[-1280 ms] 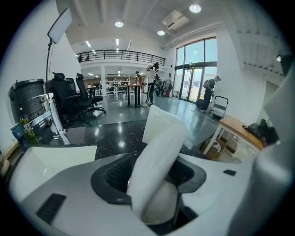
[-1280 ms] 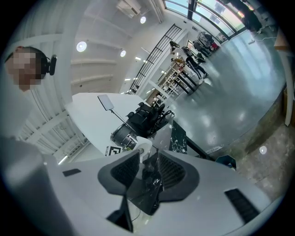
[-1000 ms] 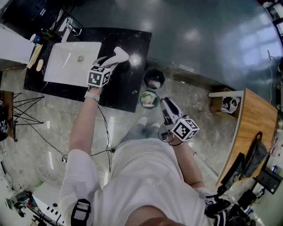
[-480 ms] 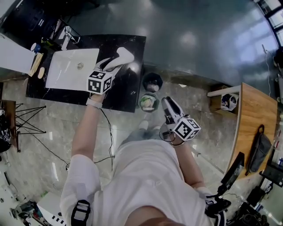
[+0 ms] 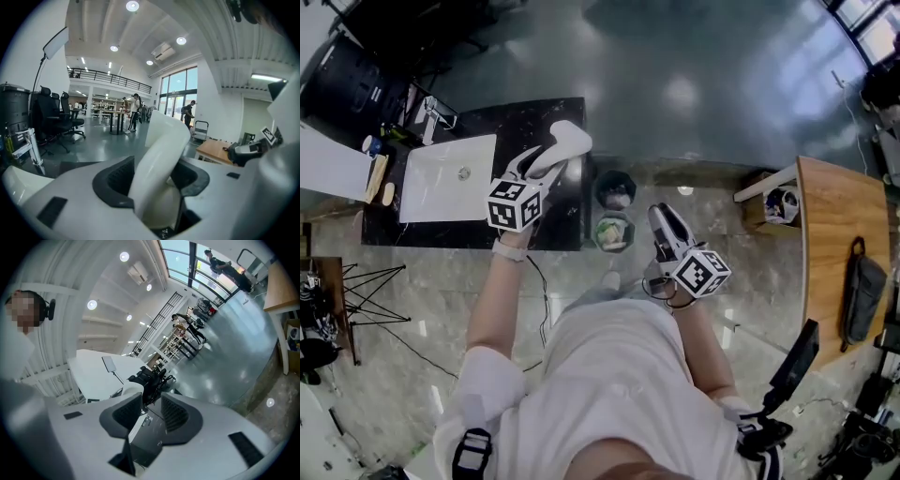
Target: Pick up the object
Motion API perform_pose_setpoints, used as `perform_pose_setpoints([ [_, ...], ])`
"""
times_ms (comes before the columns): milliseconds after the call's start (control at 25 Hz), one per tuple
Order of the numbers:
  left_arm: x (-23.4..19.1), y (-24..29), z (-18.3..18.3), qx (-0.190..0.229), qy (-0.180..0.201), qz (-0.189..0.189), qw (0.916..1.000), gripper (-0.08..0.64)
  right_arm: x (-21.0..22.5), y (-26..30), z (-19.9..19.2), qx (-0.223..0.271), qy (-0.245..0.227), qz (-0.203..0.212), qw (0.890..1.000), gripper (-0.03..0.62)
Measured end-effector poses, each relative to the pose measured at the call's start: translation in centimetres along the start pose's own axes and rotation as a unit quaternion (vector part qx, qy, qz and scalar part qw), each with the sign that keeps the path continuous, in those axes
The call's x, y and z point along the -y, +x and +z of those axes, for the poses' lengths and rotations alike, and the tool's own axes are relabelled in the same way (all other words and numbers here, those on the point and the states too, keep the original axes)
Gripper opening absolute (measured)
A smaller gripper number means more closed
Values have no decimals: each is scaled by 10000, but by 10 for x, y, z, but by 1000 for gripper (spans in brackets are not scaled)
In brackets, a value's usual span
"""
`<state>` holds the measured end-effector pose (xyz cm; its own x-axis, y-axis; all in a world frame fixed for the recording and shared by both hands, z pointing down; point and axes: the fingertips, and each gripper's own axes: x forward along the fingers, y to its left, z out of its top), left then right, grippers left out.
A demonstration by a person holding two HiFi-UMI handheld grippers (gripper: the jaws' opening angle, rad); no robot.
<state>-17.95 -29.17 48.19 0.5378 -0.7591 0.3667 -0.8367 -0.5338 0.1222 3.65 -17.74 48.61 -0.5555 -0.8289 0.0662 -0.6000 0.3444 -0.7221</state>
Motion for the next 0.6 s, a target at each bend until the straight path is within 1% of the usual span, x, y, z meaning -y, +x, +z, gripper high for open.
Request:
perform_pose_setpoints([
  [80, 15, -2, 9, 119, 10, -89, 9999, 235, 3, -7, 8, 147, 20, -44, 9999, 140],
  [240, 47, -4, 22, 332, -114, -351, 9988, 235, 6, -23, 23, 417, 33, -104, 9991, 140],
  [440, 83, -1, 26, 349, -11, -631, 9974, 235, 7, -44, 40, 725, -12, -160, 9972, 140],
  [600, 112, 0, 30, 512, -204, -955, 9939, 235, 9, -60, 50, 957, -39, -221, 9952, 140],
])
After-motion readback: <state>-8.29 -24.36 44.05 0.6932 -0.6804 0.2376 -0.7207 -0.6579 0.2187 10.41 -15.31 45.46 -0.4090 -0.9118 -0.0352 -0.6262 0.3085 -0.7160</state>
